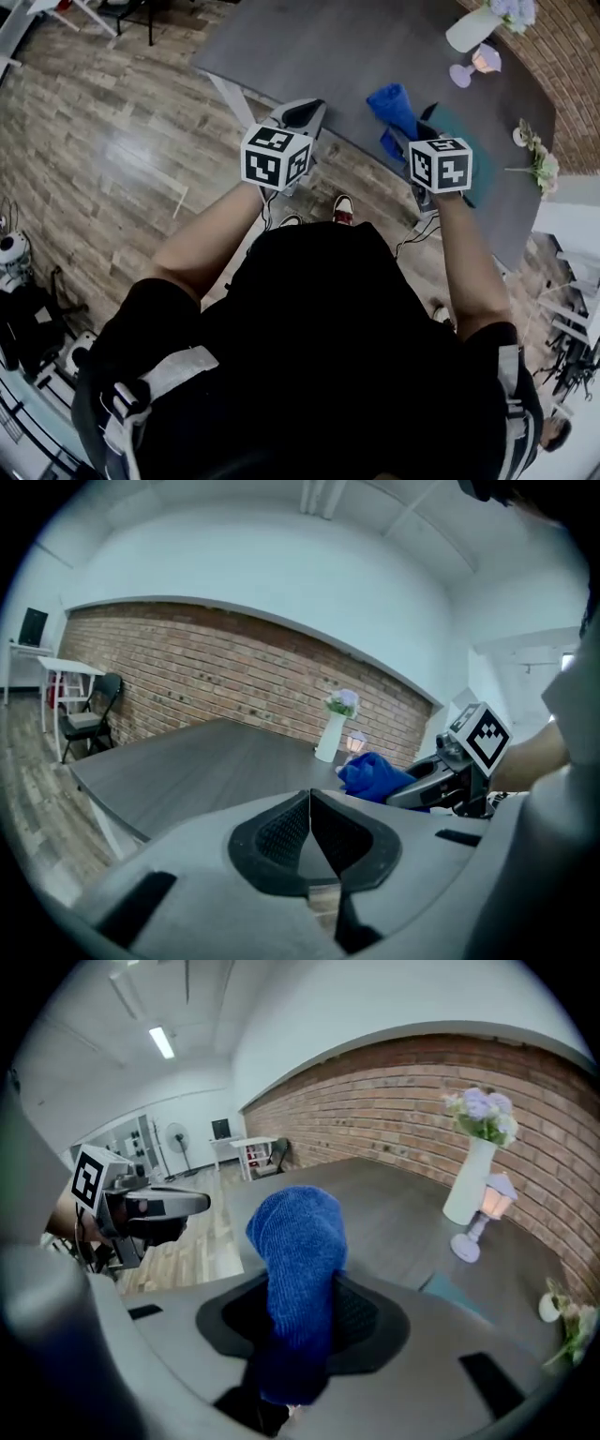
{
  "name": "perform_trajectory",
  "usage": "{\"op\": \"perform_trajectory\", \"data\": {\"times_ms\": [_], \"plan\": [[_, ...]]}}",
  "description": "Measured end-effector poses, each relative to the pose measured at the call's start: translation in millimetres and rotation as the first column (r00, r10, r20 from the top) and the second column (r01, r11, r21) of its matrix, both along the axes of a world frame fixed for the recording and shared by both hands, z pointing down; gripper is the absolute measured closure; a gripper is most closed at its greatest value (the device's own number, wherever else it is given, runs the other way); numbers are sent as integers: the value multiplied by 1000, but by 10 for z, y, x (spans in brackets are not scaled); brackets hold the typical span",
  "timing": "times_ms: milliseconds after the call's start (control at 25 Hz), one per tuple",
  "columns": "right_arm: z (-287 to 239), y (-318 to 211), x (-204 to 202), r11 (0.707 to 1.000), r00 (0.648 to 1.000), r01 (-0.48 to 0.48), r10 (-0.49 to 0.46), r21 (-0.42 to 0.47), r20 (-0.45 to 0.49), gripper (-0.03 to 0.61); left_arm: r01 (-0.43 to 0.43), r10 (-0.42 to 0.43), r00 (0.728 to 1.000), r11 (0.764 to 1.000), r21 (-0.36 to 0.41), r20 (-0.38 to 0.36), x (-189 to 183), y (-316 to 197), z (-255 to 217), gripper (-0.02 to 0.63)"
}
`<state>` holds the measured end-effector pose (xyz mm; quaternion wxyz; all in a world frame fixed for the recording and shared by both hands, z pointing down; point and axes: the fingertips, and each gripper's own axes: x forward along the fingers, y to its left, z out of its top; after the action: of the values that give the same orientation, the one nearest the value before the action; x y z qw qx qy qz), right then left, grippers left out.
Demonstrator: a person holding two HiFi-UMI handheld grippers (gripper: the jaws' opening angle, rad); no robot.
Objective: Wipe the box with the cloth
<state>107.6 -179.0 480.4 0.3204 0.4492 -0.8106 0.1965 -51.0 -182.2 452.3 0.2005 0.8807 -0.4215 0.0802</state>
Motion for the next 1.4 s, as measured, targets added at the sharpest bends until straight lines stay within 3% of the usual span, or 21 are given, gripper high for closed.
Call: {"op": "perform_trajectory", "data": {"times_ms": [120, 320, 600, 760, 1040, 1280, 1400], "plan": [[205, -86, -71, 989, 993, 110, -113, -102, -27, 428, 55, -55, 998, 998, 3, 2, -35, -42, -42, 603], [463, -257, -104, 939, 955, 279, -293, -200, -44, 427, 193, -193, 981, 981, 27, 19, -72, -175, -143, 603], [535, -632, 155, 909, 922, 352, -377, -224, -81, 428, 249, -249, 966, 968, 18, 63, 176, -127, -182, 603], [527, -972, 383, 918, 931, 337, -358, -209, -71, 426, 276, -276, 957, 961, 12, 89, 278, -115, -186, 603], [486, -1439, 706, 952, 970, 236, -241, -196, -6, 426, 304, -304, 946, 952, 23, 113, 356, -117, -275, 603], [430, -1656, 1038, 984, 992, 128, -130, -125, -2, 426, 245, -246, 958, 969, 26, 148, 588, -223, -305, 603], [440, -1623, 1201, 985, 995, 103, -100, -139, 32, 426, 197, -196, 967, 980, 13, 164, 749, -286, -262, 603]]}}
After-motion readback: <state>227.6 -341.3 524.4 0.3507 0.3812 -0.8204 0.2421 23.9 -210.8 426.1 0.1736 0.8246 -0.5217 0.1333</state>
